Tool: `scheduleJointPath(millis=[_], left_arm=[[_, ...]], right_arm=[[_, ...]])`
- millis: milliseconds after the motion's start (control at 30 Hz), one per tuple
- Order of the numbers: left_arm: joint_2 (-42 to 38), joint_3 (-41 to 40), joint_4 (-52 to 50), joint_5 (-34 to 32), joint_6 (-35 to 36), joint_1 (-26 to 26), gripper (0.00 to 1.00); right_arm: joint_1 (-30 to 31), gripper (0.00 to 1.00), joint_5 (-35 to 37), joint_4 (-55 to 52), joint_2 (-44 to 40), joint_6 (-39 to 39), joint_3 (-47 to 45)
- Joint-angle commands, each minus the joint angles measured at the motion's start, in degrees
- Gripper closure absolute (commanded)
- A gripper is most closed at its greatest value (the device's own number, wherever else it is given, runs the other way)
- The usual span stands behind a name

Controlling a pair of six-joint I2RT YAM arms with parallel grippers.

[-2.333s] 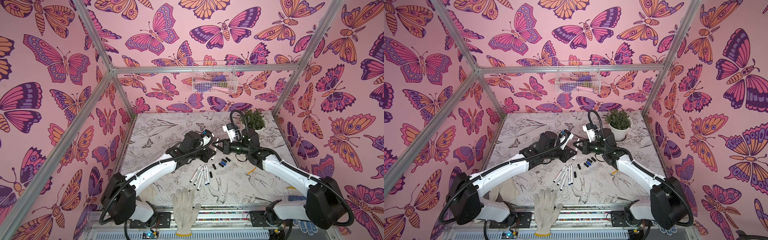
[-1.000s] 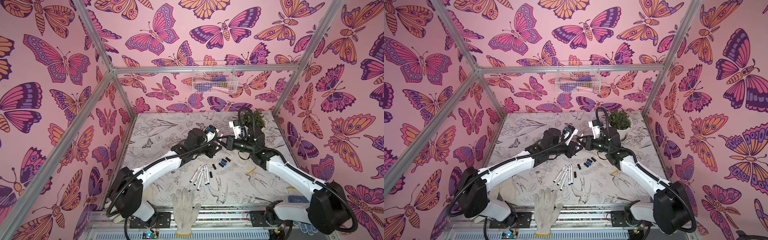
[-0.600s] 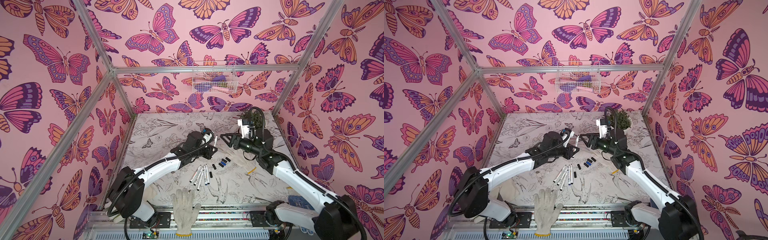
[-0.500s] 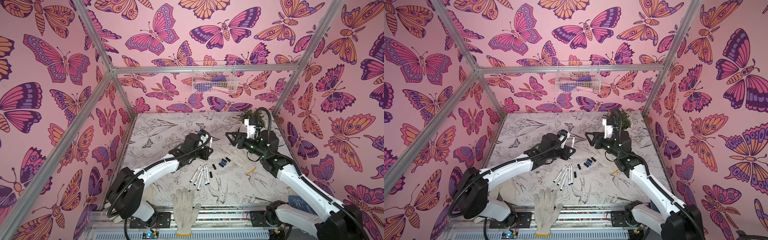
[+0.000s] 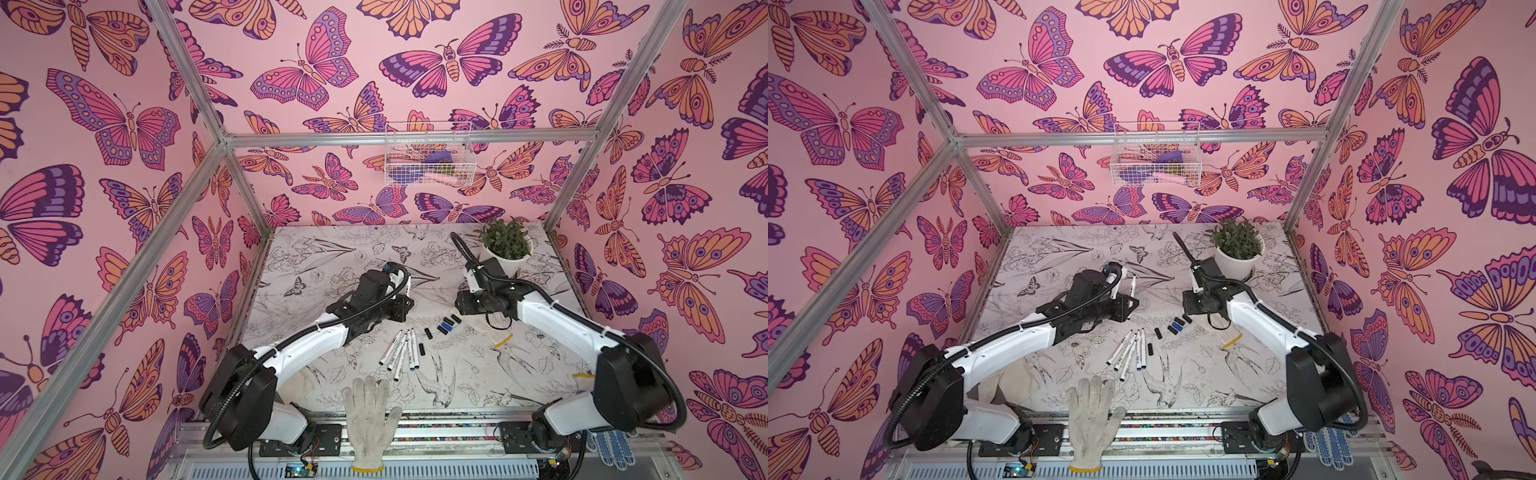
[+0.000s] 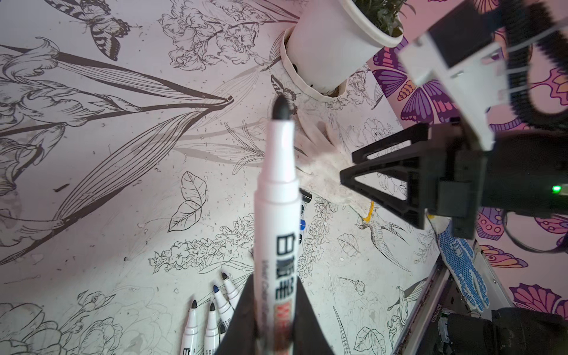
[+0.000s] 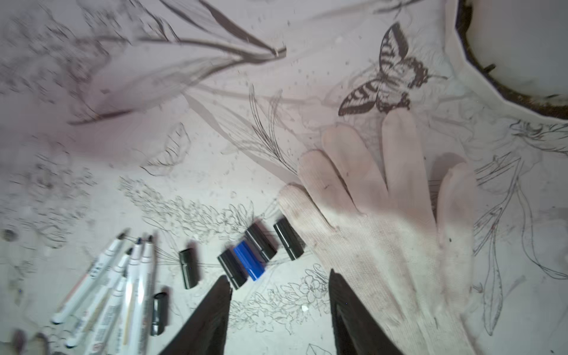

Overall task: Insert pens into pen caps
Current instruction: Pick up the pen cap from the center of the table.

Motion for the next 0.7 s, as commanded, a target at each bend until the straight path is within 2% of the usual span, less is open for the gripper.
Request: scheduleJointPath(millis=[0,233,667], left_arm=[[-1.46,-1.30,-0.87,-0.64,1.06,-0.18,1.00],[-1.67,-2.13,-0.97,-0.76,0.83,-0.17,1.00],[-3.22,-3.26,-1.52,-0.56,0.47,-0.18,1.00]], right_arm=[[0.95,0.48,5.16,-9.57,5.09,-4.09,4.48],[2.23,0.52,3.27,-10.83,13.04,-5.02,8.62],[3.03,0.58,3.54,-8.79,19.05,-5.58,11.91]])
